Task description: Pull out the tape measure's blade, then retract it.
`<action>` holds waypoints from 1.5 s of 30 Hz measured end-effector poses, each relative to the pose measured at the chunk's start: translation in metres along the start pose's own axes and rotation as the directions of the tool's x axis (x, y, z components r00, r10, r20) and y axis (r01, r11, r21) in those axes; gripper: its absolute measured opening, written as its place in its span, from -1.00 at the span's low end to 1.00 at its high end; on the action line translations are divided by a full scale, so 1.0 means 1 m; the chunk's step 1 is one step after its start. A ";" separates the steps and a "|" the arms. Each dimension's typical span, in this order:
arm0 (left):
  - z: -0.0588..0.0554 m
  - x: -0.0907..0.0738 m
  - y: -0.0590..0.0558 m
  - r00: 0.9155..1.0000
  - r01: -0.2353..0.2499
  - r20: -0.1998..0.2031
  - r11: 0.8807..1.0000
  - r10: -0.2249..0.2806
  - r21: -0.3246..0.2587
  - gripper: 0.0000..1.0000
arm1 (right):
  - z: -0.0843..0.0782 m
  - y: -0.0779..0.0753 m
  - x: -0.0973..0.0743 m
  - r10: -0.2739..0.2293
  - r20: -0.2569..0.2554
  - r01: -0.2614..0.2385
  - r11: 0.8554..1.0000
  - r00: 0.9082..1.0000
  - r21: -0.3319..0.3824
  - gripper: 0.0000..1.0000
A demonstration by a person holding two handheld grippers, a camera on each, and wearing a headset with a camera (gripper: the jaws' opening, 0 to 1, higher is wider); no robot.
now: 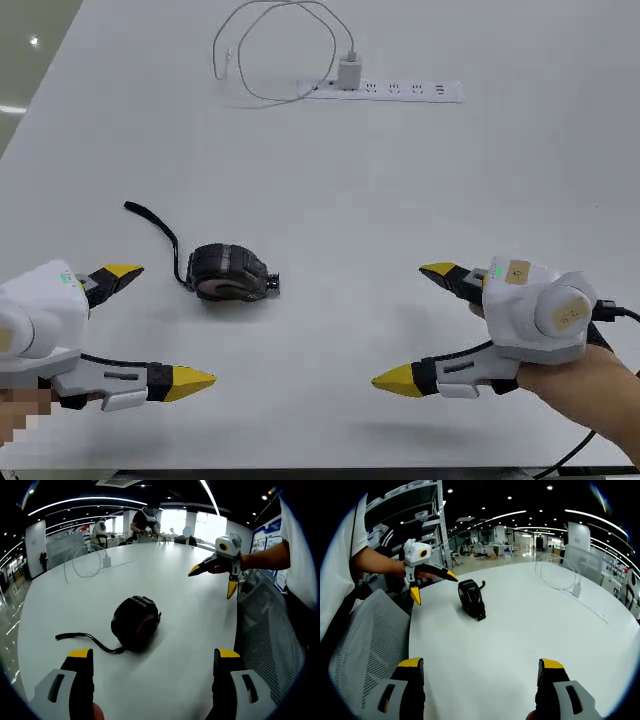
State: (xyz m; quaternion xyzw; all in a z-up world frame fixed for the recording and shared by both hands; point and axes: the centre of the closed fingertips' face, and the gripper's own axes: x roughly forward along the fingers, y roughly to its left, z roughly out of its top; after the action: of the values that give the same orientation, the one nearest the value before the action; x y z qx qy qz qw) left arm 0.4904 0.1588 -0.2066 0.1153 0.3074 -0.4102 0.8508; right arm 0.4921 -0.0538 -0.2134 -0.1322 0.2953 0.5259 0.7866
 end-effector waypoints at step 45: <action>0.003 0.031 0.022 0.980 0.143 -0.162 0.970 -0.111 0.196 0.83 | 0.008 -0.012 0.026 0.065 -0.066 -0.071 0.992 0.996 -0.101 0.86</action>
State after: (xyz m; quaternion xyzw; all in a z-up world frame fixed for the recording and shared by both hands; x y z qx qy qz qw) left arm 0.5234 0.1518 -0.2243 0.2137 0.3330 -0.4838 0.7806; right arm 0.5131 -0.0353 -0.2235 -0.1789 0.2966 0.5626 0.7506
